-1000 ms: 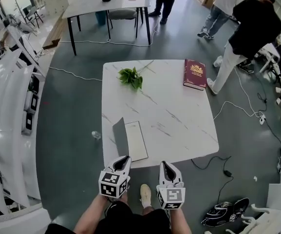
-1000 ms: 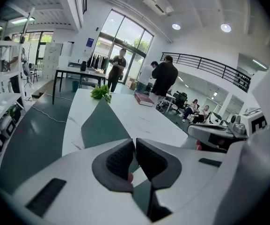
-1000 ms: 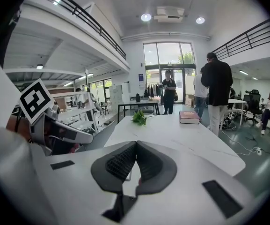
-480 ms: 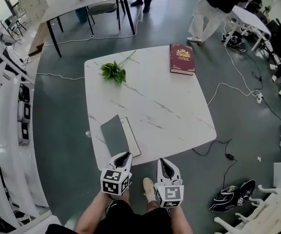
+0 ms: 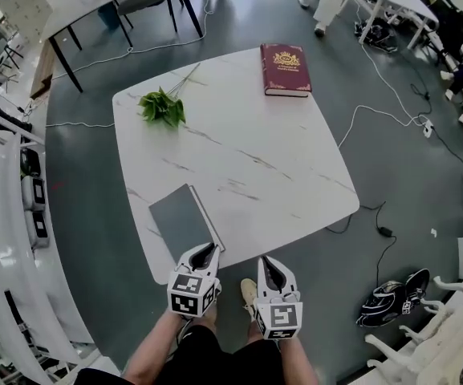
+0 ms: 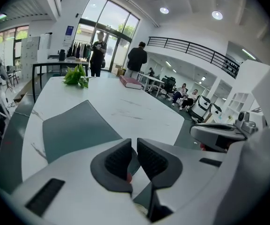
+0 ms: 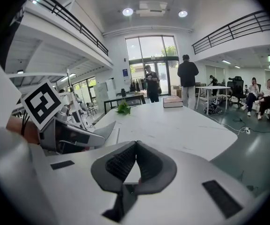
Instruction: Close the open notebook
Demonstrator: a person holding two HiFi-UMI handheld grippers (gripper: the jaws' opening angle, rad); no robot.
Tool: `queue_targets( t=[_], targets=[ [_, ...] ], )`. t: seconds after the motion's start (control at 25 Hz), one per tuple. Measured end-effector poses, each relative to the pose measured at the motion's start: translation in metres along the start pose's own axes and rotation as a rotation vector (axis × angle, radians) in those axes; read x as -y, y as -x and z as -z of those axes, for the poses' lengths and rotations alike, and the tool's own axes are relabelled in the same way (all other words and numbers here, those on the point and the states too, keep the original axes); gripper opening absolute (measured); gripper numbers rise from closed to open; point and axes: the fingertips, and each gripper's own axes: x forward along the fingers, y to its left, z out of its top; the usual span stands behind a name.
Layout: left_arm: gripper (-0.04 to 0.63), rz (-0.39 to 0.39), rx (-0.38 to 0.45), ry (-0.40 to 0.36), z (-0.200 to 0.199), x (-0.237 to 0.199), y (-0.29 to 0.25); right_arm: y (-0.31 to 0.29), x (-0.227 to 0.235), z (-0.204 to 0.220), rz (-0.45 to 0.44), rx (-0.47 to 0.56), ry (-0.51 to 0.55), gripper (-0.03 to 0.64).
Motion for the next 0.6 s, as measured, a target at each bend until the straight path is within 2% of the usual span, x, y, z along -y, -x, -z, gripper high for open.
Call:
queue_targets(
  t=[0.4, 0.48, 0.6],
  targets=[
    [0.052, 0.044, -0.067, -0.006, 0.017, -0.003, -0.043, -0.022, 0.025, 0.029, 0.055, -0.036, -0.071, 0.017],
    [0.028, 0.031, -0.077, -0.004, 0.021, -0.007, -0.05, -0.027, 0.03, 0.033, 0.064, -0.041, -0.075, 0.017],
    [0.028, 0.018, -0.104, -0.002, 0.03, -0.016, -0.057, -0.03, 0.035, 0.038, 0.079, -0.049, -0.079, 0.017]
  ],
)
